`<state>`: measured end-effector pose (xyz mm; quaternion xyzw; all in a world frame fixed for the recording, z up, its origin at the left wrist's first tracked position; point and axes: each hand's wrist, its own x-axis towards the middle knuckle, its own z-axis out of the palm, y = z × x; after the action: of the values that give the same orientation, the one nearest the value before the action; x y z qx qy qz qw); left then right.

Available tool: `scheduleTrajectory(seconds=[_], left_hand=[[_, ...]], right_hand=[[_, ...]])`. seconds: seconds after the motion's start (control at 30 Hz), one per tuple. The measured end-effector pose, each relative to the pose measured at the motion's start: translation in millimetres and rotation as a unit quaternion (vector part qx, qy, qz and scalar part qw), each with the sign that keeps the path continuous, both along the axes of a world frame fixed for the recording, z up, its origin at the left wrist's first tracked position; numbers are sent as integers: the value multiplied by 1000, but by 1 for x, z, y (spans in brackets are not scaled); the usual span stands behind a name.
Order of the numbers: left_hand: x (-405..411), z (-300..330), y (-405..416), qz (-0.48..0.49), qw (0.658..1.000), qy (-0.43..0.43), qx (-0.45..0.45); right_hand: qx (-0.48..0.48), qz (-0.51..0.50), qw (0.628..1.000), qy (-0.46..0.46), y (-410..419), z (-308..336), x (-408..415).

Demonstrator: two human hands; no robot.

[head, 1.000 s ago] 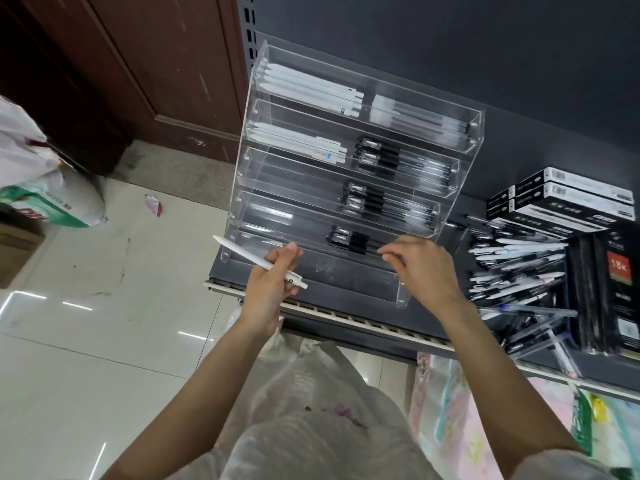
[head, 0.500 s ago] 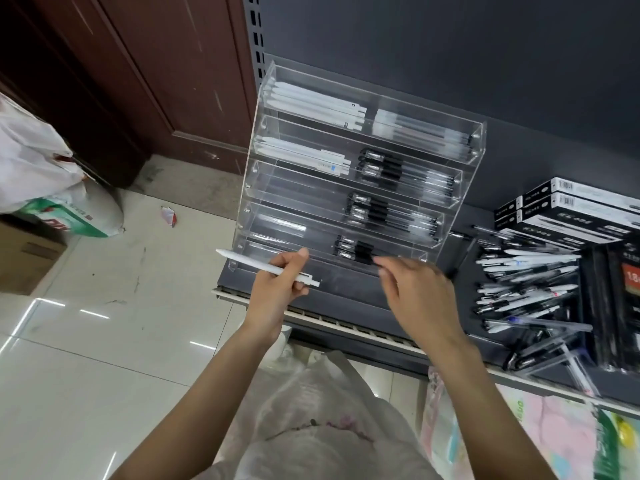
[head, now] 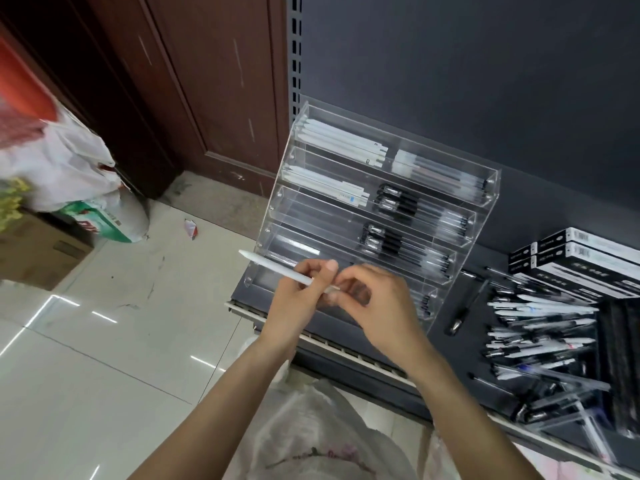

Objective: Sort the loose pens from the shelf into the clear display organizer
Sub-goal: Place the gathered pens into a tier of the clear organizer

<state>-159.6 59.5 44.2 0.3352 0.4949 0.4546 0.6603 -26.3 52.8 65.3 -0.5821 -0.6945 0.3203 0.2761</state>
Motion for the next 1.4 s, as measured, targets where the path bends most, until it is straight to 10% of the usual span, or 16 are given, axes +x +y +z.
scheduleTrajectory(seconds=[0.13,0.43,0.77,0.97,1.1,1.23,1.4], left_hand=[[-18,13,28,-11,998,28,48],[-84,-11,104,52,936,295,184],[-98,-27,125,-32,938,296,176],[-104,-18,127,-80,925,335,162],[-101,-4,114,-26,833,493,249],[-76,18,93,-44,837,388,384],[-10,13,63,-278,793,293,455]], right_hand=[[67,-69,995,1,38,14,18],[180,-133,916,-332,129,15,22],[76,-74,797,-595,159,7,-11],[69,-108,848,-514,156,11,-17],[166,-202,942,-208,115,16,-14],[176,-268,947,-26,42,15,-16],[38,-290,952,-93,-46,-32,39]])
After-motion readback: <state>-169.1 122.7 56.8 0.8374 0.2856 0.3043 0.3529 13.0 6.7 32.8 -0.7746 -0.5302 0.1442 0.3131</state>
